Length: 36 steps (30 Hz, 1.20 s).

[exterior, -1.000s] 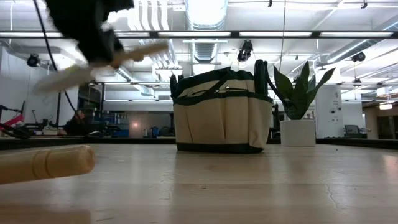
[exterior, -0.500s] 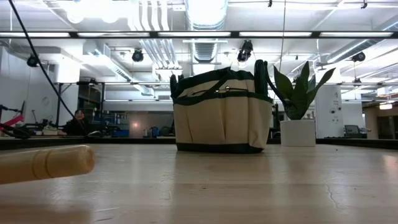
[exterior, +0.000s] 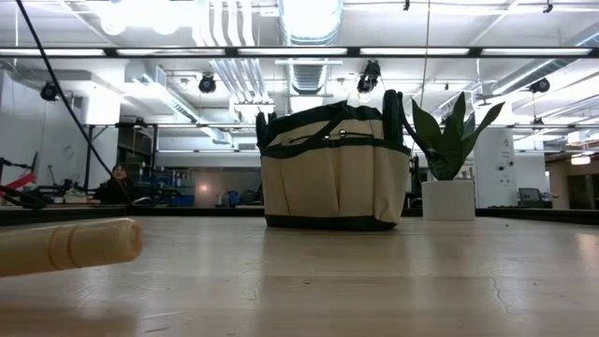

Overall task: Pick & Place Garden tools in Gardening bag
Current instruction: Put the top trowel into the front bag pocket

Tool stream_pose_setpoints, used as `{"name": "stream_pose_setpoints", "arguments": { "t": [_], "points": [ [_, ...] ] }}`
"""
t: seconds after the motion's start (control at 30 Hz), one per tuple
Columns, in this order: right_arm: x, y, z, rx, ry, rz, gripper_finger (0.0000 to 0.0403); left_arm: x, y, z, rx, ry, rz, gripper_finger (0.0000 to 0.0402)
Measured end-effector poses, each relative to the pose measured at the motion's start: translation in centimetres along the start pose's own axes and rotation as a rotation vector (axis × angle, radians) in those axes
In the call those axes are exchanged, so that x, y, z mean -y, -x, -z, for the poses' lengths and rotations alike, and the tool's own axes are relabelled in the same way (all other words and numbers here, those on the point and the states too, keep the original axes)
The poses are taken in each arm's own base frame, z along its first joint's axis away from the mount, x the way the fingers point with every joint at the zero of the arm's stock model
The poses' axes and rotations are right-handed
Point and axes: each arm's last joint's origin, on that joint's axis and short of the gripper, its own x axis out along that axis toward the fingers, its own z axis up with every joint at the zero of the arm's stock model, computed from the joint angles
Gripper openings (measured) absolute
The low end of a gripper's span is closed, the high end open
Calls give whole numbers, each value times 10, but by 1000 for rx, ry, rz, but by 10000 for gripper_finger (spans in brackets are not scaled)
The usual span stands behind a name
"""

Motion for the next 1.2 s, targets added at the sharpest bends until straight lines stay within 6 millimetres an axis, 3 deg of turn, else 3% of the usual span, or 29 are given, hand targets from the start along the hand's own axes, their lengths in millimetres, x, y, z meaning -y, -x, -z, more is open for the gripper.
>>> {"name": "stream_pose_setpoints", "arguments": {
  "t": [0.2,0.4,0.73,1.0,1.2],
  "points": [
    [11,-30,5,158,-135,-295,196,-1,-5,8,17,-64,22,76],
    [32,-57,30,129,-291,-355,196,-3,-13,16,68,-142,47,76],
    [45,-70,25,206,-357,-412,196,2,-18,14,89,-171,100,76],
    [42,-75,15,237,-357,-434,195,-1,-20,21,71,-178,91,76],
    [43,-75,10,249,-357,-435,165,-1,-20,21,69,-184,88,76]
  ]
}}
